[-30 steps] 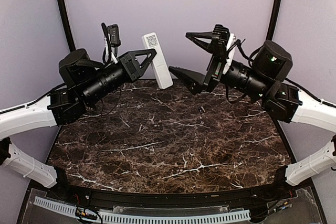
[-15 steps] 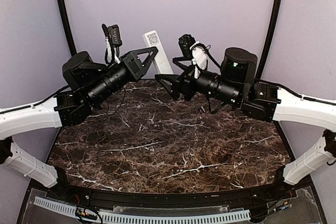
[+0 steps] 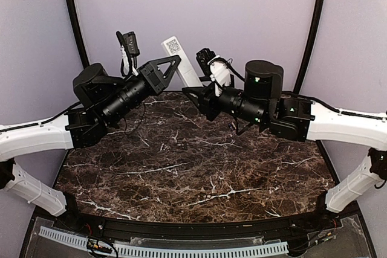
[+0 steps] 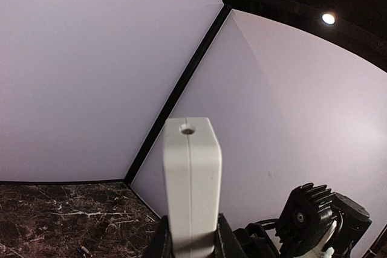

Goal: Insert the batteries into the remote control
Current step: Pass from the left arm to the right

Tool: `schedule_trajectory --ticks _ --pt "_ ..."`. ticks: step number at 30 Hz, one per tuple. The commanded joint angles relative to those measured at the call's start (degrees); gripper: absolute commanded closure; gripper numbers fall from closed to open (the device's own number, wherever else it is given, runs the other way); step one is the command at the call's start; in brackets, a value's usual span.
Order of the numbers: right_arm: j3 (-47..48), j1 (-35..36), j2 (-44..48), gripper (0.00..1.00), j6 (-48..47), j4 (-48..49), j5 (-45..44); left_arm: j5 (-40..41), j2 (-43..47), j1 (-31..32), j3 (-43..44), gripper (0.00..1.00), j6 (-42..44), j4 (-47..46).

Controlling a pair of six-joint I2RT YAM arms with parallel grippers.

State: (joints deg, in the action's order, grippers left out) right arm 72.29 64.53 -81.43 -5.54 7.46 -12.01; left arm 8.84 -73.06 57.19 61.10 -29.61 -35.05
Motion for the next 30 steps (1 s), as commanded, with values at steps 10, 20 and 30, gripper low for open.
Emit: schedule_trajectory --ticks 10,20,30 --pt "0.54 0.83 2.35 1.0 -10.3 1.3 5.6 0.86 1.3 -0.02 -1.44 0.44 -2.52 0.73" --pt "0.36 0.94 2.34 1.0 -11.08 0.27 8.29 1.59 2.05 -0.04 -2.96 0.73 -4.02 0.35" --pt "-5.3 0.94 7.42 0.26 -22.95 3.83 9.92 2.13 3.58 -0.02 -3.09 1.0 -4.8 1.72"
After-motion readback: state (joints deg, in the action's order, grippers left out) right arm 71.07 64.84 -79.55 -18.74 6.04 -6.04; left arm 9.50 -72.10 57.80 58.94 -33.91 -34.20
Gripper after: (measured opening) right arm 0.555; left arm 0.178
